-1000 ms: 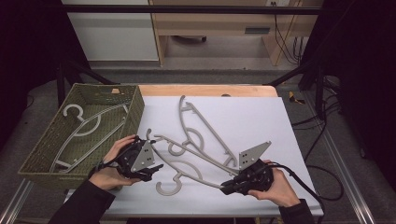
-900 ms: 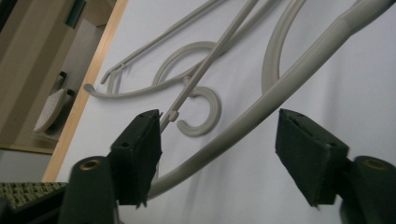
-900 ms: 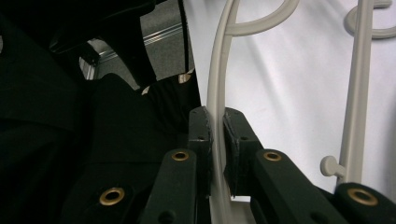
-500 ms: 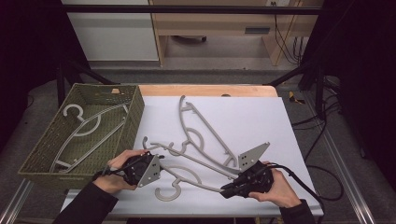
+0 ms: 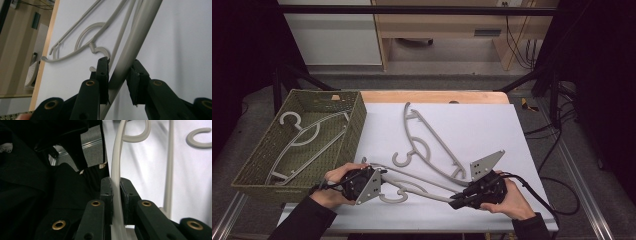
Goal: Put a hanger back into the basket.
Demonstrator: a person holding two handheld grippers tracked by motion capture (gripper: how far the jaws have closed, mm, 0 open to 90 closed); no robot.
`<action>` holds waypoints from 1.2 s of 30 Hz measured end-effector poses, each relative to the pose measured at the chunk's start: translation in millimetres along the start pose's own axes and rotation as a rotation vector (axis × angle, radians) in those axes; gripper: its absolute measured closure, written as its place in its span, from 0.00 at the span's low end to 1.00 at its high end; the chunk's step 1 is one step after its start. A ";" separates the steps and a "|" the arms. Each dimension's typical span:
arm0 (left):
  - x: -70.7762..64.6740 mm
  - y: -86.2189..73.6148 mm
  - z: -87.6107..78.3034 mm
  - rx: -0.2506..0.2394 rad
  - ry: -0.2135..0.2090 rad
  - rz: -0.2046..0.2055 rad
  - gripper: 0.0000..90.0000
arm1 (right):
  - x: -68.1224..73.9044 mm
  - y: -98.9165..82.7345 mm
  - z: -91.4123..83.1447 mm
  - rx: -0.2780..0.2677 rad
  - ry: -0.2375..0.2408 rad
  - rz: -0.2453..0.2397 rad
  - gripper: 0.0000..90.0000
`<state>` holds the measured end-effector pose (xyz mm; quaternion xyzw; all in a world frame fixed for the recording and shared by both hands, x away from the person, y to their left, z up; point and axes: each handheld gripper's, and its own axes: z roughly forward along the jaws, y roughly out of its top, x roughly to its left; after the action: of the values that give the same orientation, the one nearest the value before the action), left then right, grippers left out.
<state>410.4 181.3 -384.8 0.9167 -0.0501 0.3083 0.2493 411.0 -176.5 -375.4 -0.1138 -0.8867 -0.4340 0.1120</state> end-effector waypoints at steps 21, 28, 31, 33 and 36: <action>-0.5 4.5 -6.2 0.004 -0.043 -0.131 0.91 | -12.9 -7.8 -12.6 -0.092 -0.142 0.037 0.85; 2.8 11.6 -6.5 0.011 -0.011 -0.293 0.92 | -15.6 -7.7 -22.1 -0.205 -0.410 0.061 0.64; 6.9 12.0 -7.2 0.027 0.004 -0.338 0.92 | -16.4 -10.2 -29.2 -0.257 -0.535 0.078 0.54; 9.3 12.5 -7.8 0.028 0.003 -0.380 0.92 | -16.1 -13.5 -36.2 -0.318 -0.593 0.088 0.48; 11.4 13.3 -8.0 0.034 0.011 -0.410 0.92 | -15.1 -16.2 -41.7 -0.361 -0.624 0.101 0.42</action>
<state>412.0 174.3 -367.0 0.9100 0.1442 0.2570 0.2915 424.6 -220.9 -367.0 -0.3023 -0.7805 -0.5218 -0.1646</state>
